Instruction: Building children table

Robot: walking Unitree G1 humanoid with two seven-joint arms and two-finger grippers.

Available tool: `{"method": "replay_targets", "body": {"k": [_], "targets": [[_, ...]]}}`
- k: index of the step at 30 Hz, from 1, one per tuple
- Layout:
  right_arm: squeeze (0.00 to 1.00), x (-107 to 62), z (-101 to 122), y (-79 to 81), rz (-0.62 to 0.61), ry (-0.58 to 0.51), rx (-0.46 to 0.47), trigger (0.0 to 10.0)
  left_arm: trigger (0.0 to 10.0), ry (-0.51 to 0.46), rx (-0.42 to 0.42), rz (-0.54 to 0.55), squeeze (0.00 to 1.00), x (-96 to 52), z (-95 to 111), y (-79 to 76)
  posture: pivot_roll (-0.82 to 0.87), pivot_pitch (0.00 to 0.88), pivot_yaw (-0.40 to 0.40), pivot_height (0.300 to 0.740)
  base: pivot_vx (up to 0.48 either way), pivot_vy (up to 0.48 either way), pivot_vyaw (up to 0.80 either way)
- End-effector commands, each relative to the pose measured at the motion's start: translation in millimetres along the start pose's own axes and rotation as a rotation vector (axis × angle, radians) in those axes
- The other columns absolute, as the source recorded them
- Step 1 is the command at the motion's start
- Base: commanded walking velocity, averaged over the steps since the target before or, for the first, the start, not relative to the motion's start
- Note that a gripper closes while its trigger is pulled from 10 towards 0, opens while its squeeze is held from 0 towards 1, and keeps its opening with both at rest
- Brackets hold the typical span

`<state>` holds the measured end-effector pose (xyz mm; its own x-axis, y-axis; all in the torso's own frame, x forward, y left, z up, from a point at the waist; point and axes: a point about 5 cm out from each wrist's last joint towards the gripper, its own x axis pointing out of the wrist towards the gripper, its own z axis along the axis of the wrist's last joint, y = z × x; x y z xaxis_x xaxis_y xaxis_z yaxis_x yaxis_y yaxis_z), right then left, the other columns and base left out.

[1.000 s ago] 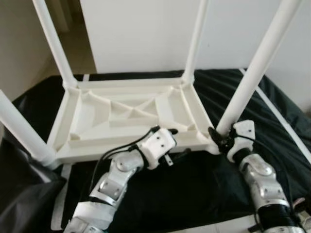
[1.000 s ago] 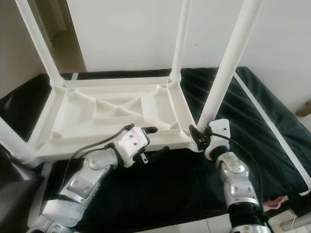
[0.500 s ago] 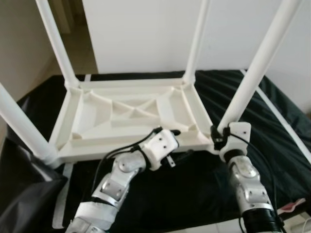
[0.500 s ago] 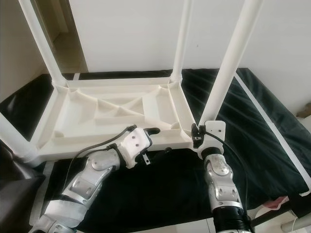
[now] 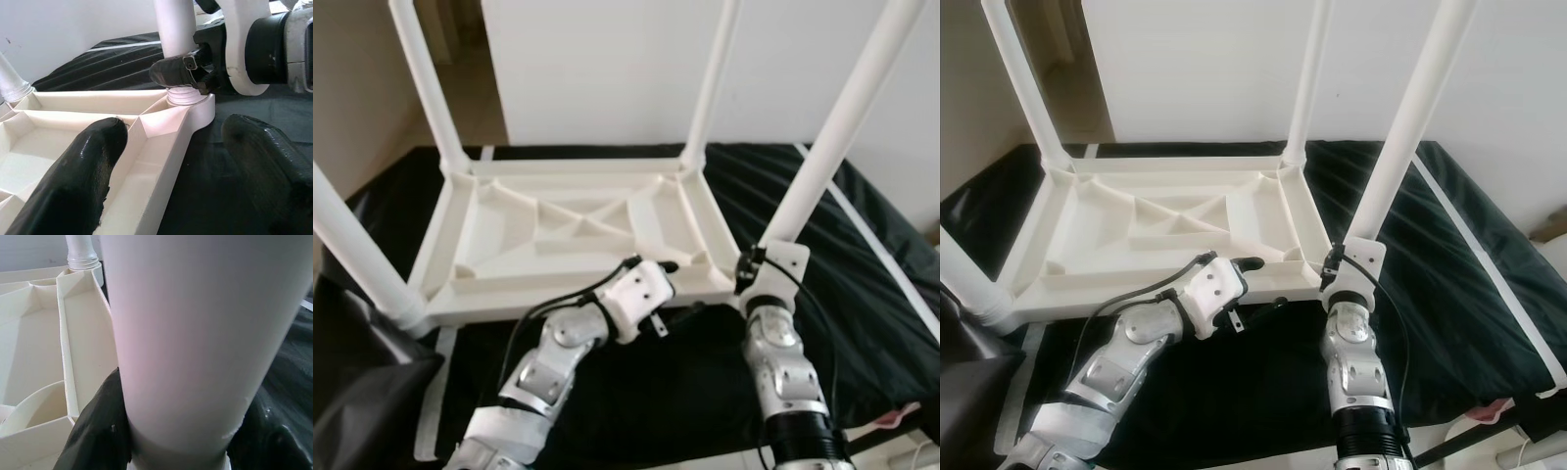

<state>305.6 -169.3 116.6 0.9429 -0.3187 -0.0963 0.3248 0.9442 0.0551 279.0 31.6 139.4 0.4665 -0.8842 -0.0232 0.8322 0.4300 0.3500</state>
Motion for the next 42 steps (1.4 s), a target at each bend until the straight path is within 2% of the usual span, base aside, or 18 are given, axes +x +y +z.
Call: {"method": "replay_targets", "body": {"k": [1, 10, 11, 18, 19, 20, 22, 25, 26, 29, 30, 33, 37, 40, 42], "targets": [[0.0, -1.6, -20.9, -4.3, -0.005, 0.109, -0.003, 10.0, 10.0, 0.017, 0.006, 0.036, 0.0, 0.0, -3.3, -0.7, -0.01, 0.0, -0.059, 0.74, 0.0, 0.0, 0.0], [0.0, -5.2, -17.0, -2.0, 0.044, 0.087, -0.025, 10.0, 10.0, 0.015, 0.008, 0.028, 0.0, 0.3, -3.3, -1.9, -0.02, 0.0, -0.057, 0.74, 0.0, 0.0, 0.0], [1.0, -6.4, -15.7, 0.0, 0.059, 0.077, -0.029, 10.0, 10.0, 0.015, 0.009, 0.026, 0.0, 0.4, -3.2, -2.2, -0.02, 0.0, -0.054, 0.74, 0.0, 0.0, 0.0], [1.0, -12.0, -10.9, 0.8, 0.127, 0.035, -0.035, 10.0, 10.0, 0.018, 0.016, 0.017, 0.0, 0.1, -3.0, -3.3, -0.02, 0.0, -0.049, 0.74, 0.0, 0.0, 0.0], [1.0, -14.4, -10.3, -6.5, 0.164, 0.021, -0.04, 10.0, 10.0, 0.019, 0.017, 0.016, 0.0, -0.2, -3.0, -2.9, -0.02, 0.0, -0.047, 0.74, 0.0, 0.0, 0.0], [1.0, -14.4, -10.3, -6.5, 0.164, 0.021, -0.04, 10.0, 10.0, 0.019, 0.017, 0.016, 0.0, -0.2, -3.0, -2.9, -0.02, 0.0, -0.047, 0.74, 0.0, 0.0, 0.0], [1.0, -19.4, -10.0, -21.7, 0.228, 0.0, -0.062, 10.0, 10.0, 0.02, 0.019, 0.014, 0.0, -0.7, -3.2, -3.0, -0.03, 0.0, -0.041, 0.74, 0.0, 0.0, 0.0], [1.0, -21.6, -10.3, -28.2, 0.271, -0.005, -0.083, 10.0, 10.0, 0.021, 0.019, 0.011, 0.0, -0.3, -3.3, -3.3, -0.03, 0.0, -0.04, 0.74, 0.0, 0.0, 0.0], [1.0, -23.4, -10.1, -32.5, 0.323, -0.005, -0.098, 10.0, 10.0, 0.019, 0.019, 0.007, 0.0, 0.5, -3.0, -3.7, -0.04, 0.0, -0.037, 0.74, 0.0, 0.0, 0.0], [1.0, -24.6, -9.9, -34.8, 0.358, -0.003, -0.106, 10.0, 10.0, 0.018, 0.019, 0.005, 0.0, 1.2, -2.7, -3.9, -0.04, 0.0, -0.037, 0.74, 0.0, 0.0, 0.0], [0.0, -23.6, -7.5, -38.9, 0.397, -0.012, -0.128, 10.0, 10.0, 0.015, 0.021, 0.001, 0.0, 2.1, -2.3, -3.8, -0.05, 0.0, -0.031, 0.74, 0.0, 0.0, 0.0], [0.0, -18.2, -0.4, -47.6, 0.458, -0.035, -0.178, 10.0, 10.0, 0.013, 0.023, -0.003, 0.0, 3.3, -1.9, -2.9, -0.05, 0.0, -0.028, 0.74, 0.0, 0.0, 0.0], [0.0, -11.3, 6.2, -51.6, 0.51, -0.052, -0.233, 10.0, 10.0, 0.013, 0.026, -0.004, 0.0, 3.0, -1.8, -1.8, -0.04, 0.0, -0.026, 0.74, 0.0, 0.0, 0.0], [0.0, -8.7, 8.8, -51.2, 0.543, -0.057, -0.252, 10.0, 10.0, 0.014, 0.027, -0.004, 0.0, 2.8, -1.5, -1.5, -0.04, 0.0, -0.026, 0.74, 0.0, 0.0, 0.0], [0.0, -0.3, 12.6, -44.2, 0.628, -0.063, -0.314, 10.0, 10.0, 0.014, 0.03, -0.006, 0.0, 2.6, -1.3, -1.2, -0.04, 0.0, -0.022, 0.74, 0.0, 0.0, 0.0]]}}
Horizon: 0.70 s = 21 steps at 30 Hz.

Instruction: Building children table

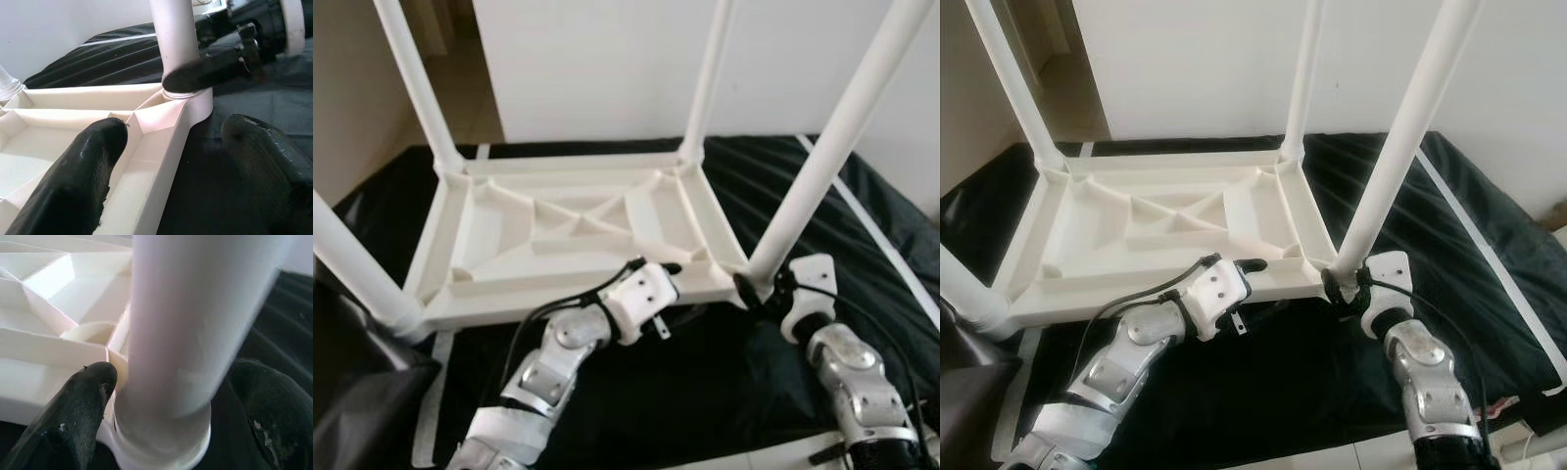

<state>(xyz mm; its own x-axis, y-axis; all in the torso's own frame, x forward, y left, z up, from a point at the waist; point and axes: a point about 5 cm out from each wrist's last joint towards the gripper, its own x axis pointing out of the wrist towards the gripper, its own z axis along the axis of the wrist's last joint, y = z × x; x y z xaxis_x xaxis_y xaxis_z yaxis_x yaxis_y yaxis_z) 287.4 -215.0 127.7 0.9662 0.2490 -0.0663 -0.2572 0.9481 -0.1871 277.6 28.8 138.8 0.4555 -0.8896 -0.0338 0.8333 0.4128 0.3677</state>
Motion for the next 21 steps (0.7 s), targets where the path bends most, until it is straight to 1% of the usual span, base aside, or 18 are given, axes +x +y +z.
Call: {"method": "replay_targets", "body": {"k": [1, 2, 3, 6, 7, 8, 11, 17, 21], "targets": [[0.0, 5.1, -0.4, 1.9, 0.054, 0.005, -0.026, 10.0, 10.0, 0.008, 0.01, 0.009, 0.0, 0.8, -1.7, 1.2, -0.04, 0.0, -0.022, 0.74, 0.0, 0.0, 0.0], [0.0, 9.9, 1.3, 3.6, 0.082, 0.005, -0.036, 10.0, 10.0, 0.008, 0.011, 0.009, 0.0, 1.0, -1.6, 1.3, -0.04, 0.0, -0.023, 0.74, 0.0, 0.0, 0.0], [0.0, 9.9, 1.3, 3.6, 0.082, 0.005, -0.036, 10.0, 10.0, 0.008, 0.011, 0.009, 0.0, 1.0, -1.6, 1.3, -0.04, 0.0, -0.023, 0.74, 0.0, 0.0, 0.0], [0.0, 24.9, 6.9, 8.1, 0.134, -0.005, -0.084, 10.0, 10.0, 0.008, 0.014, 0.011, 0.0, 1.4, -0.9, 2.5, -0.03, 0.0, -0.026, 0.74, 0.0, 0.0, 0.0], [0.0, 27.0, 7.5, 8.0, 0.14, -0.007, -0.093, 1.8, 10.0, 0.007, 0.015, 0.011, 0.0, 1.5, -0.8, 2.7, -0.03, 0.0, -0.026, 0.74, 0.0, 0.0, 0.0], [0.0, 29.9, 7.5, 8.8, 0.147, -0.004, -0.097, 0.0, 10.0, 0.007, 0.017, 0.018, 0.0, 1.2, -0.4, 3.9, -0.02, 0.0, -0.033, 0.74, 0.0, 0.0, 0.0], [0.0, 33.4, 5.1, 10.8, 0.163, 0.008, -0.101, 0.0, 10.0, 0.009, 0.02, 0.032, 0.0, 0.1, 0.1, 6.2, -0.01, 0.0, -0.04, 0.74, 0.0, 0.0, 0.0], [0.0, 33.4, -0.4, 10.2, 0.162, 0.03, -0.105, 0.0, 10.0, 0.011, 0.019, 0.043, 0.0, -1.7, -0.4, 6.8, 0.0, 0.0, -0.046, 0.74, 0.0, 0.0, 0.0], [0.0, 33.9, -9.2, 5.2, 0.104, 0.073, -0.08, 0.0, 10.0, 0.014, 0.015, 0.051, 0.0, -3.1, -1.0, 6.6, -0.01, 0.0, -0.041, 0.74, 0.0, 0.0, 0.0]]}}
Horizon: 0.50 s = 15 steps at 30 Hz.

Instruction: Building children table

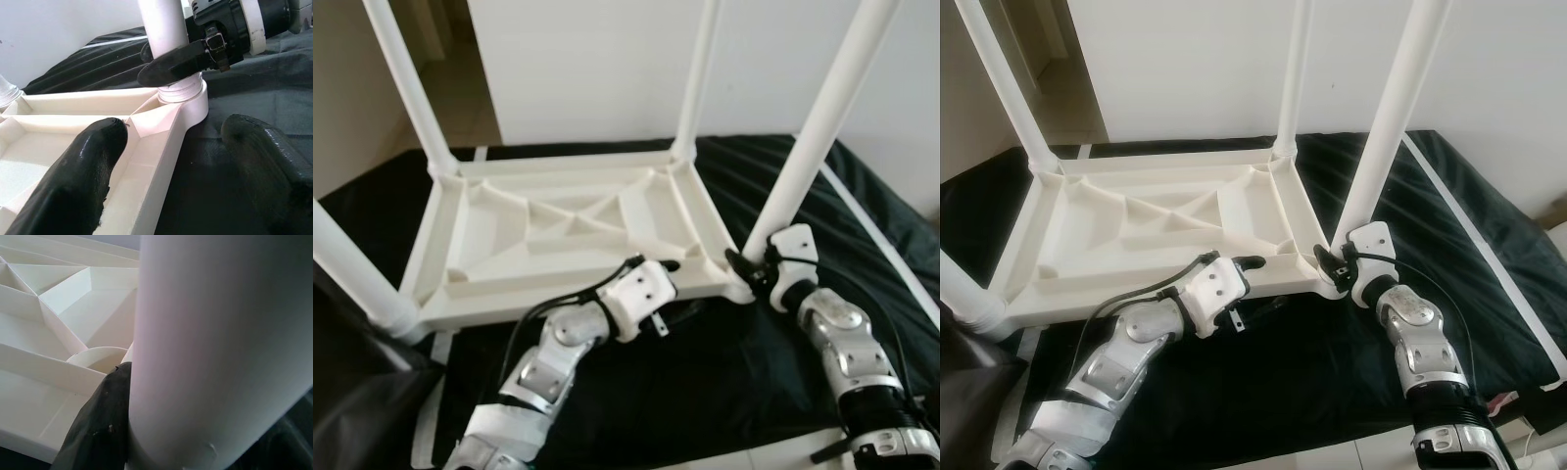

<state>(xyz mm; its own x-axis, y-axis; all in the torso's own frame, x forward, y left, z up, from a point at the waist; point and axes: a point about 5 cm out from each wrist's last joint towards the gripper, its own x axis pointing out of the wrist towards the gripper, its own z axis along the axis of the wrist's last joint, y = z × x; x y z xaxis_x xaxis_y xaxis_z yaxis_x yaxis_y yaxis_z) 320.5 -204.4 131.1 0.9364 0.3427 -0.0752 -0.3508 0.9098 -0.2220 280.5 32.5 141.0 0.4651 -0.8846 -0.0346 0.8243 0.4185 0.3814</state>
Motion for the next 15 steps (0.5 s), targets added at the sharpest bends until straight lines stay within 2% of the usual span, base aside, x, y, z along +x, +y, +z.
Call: {"method": "replay_targets", "body": {"k": [1, 2, 3, 10, 11, 13, 14, 15], "targets": [[0.0, -0.2, -14.9, 4.9, 0.008, 0.086, -0.033, 0.0, 10.0, 0.009, 0.001, 0.041, 0.0, -1.0, -1.5, 1.8, -0.01, 0.0, -0.041, 0.74, 0.0, 0.0, 0.0], [0.0, 0.5, -17.2, 2.6, -0.028, 0.105, -0.022, 0.0, 10.0, 0.009, 0.001, 0.041, 0.0, -0.7, -1.4, 2.2, -0.01, 0.0, -0.039, 0.74, 0.0, 0.0, 0.0], [0.0, 1.7, -19.3, 1.4, -0.063, 0.118, -0.013, 10.0, 10.0, 0.009, 0.002, 0.041, 0.0, -0.2, -1.4, 2.8, -0.01, 0.0, -0.036, 0.74, 0.0, 0.0, 0.0], [0.0, 2.9, -23.8, 5.5, -0.139, 0.14, 0.032, 10.0, 10.0, 0.008, 0.002, 0.036, 0.0, 2.0, -1.3, 3.1, -0.02, 0.0, -0.033, 0.74, 0.0, 0.0, 0.0], [0.0, 2.4, -25.6, 10.1, -0.216, 0.152, 0.078, 10.0, 10.0, 0.005, -0.002, 0.031, 0.0, 3.4, -1.2, 1.8, -0.03, 0.0, -0.031, 0.74, 0.0, 0.0, 0.0], [0.0, 1.7, -26.3, 11.4, -0.257, 0.155, 0.096, 10.0, 10.0, 0.004, -0.003, 0.029, 0.0, 3.9, -1.4, 1.1, -0.03, 0.0, -0.032, 0.74, 0.0, 0.0, 0.0], [0.0, 0.7, -26.6, 14.3, -0.33, 0.153, 0.129, 10.0, 10.0, 0.001, -0.007, 0.026, 0.0, 4.8, -1.5, -0.1, -0.04, 0.0, -0.033, 0.74, 0.0, 0.0, 0.0], [0.0, 0.6, -26.5, 15.9, -0.351, 0.153, 0.137, 10.0, 10.0, 0.0, -0.009, 0.025, 0.0, 5.1, -1.5, -0.3, -0.04, 0.0, -0.033, 0.74, 0.0, 0.0, 0.0]]}}
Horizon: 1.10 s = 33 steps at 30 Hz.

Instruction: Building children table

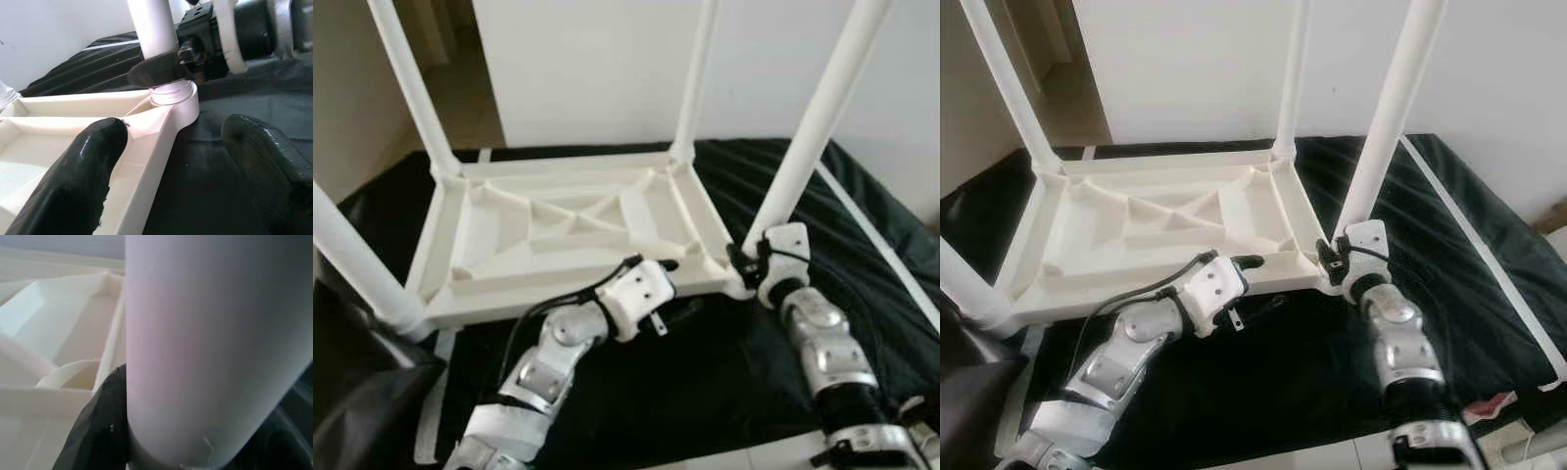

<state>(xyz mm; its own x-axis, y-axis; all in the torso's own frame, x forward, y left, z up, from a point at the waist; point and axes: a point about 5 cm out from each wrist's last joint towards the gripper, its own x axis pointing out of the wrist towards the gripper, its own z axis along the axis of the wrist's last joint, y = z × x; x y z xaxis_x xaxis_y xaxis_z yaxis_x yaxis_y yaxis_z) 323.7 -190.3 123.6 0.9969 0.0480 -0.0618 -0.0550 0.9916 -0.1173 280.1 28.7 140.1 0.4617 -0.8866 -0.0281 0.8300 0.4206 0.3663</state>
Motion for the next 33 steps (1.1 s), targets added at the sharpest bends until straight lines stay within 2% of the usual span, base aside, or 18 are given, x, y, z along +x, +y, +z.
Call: {"method": "replay_targets", "body": {"k": [1, 4, 7, 9, 12, 13, 14, 15, 17, 23, 24, 33], "targets": [[0.0, -6.8, -22.7, -2.6, -0.058, 0.111, -0.006, 10.0, 10.0, 0.007, 0.007, 0.026, 0.0, 1.8, -1.4, 1.9, -0.04, 0.0, -0.033, 0.74, 0.0, 0.0, 0.0], [0.0, -8.0, -23.5, 0.6, -0.102, 0.112, 0.02, 10.0, 10.0, 0.006, 0.005, 0.025, 0.0, 2.8, -1.2, 1.0, -0.05, 0.0, -0.032, 0.74, 0.0, 0.0, 0.0], [0.0, -10.5, -23.4, 7.2, -0.212, 0.108, 0.054, 10.0, 10.0, 0.0, -0.001, 0.019, 0.0, 4.7, -0.5, -1.0, -0.05, 0.0, -0.032, 0.74, 0.0, 0.0, 0.0], [0.0, -12.5, -24.1, 10.5, -0.338, 0.115, 0.094, 10.0, 10.0, -0.003, -0.014, 0.016, 0.0, 5.3, -1.0, -1.9, -0.06, 0.0, -0.027, 0.74, 0.0, 0.0, 0.0], [0.0, -13.3, -24.4, 11.4, -0.381, 0.121, 0.109, 10.0, 10.0, -0.005, -0.023, 0.015, 0.0, 5.5, -1.2, -2.2, -0.06, 0.0, -0.027, 0.74, 0.0, 0.0, 0.0], [0.0, -13.9, -23.8, 13.3, -0.436, 0.127, 0.122, 10.0, 10.0, -0.012, -0.032, 0.008, 0.0, 5.4, -0.8, -3.8, -0.07, 0.002, -0.023, 0.74, 0.0, 0.0, 0.0], [0.0, -12.8, -21.1, 19.1, -0.444, 0.121, 0.142, 10.0, 10.0, -0.048, -0.087, 0.013, 0.0, 5.9, 3.9, -4.3, -0.08, 0.014, -0.019, 0.74, 0.0, 0.0, 0.0], [0.0, -12.8, -21.1, 19.1, -0.444, 0.121, 0.142, 10.0, 10.0, -0.048, -0.087, 0.013, 0.0, 5.9, 3.9, -4.3, -0.08, 0.014, -0.019, 0.74, 0.0, 0.0, 0.0], [0.0, -12.1, -15.2, 24.4, -0.446, 0.096, 0.159, 10.0, 10.0, -0.102, -0.146, 0.019, 0.0, 7.3, 11.9, -4.3, -0.08, 0.017, -0.018, 0.74, 0.0, 0.0, 0.0], [0.0, -15.2, -13.3, 19.4, -0.455, 0.084, 0.146, 10.0, 10.0, -0.101, -0.137, 0.025, 0.0, 8.7, 13.3, -2.4, -0.1, 0.033, -0.017, 0.74, 0.0, 0.0, 0.0], [1.0, -18.7, -13.2, 14.0, -0.475, 0.074, 0.142, 10.0, 10.0, -0.097, -0.133, 0.043, 0.0, 8.7, 13.1, 3.1, -0.11, 0.036, -0.012, 0.74, 0.0, 0.0, 0.0], [1.0, -23.5, -4.2, 12.5, -0.457, 0.009, 0.135, 10.0, 10.0, -0.1, -0.131, 0.072, 0.0, 7.8, 14.7, 10.9, -0.13, 0.037, -0.008, 0.74, 0.0, 0.0, 0.0]]}}
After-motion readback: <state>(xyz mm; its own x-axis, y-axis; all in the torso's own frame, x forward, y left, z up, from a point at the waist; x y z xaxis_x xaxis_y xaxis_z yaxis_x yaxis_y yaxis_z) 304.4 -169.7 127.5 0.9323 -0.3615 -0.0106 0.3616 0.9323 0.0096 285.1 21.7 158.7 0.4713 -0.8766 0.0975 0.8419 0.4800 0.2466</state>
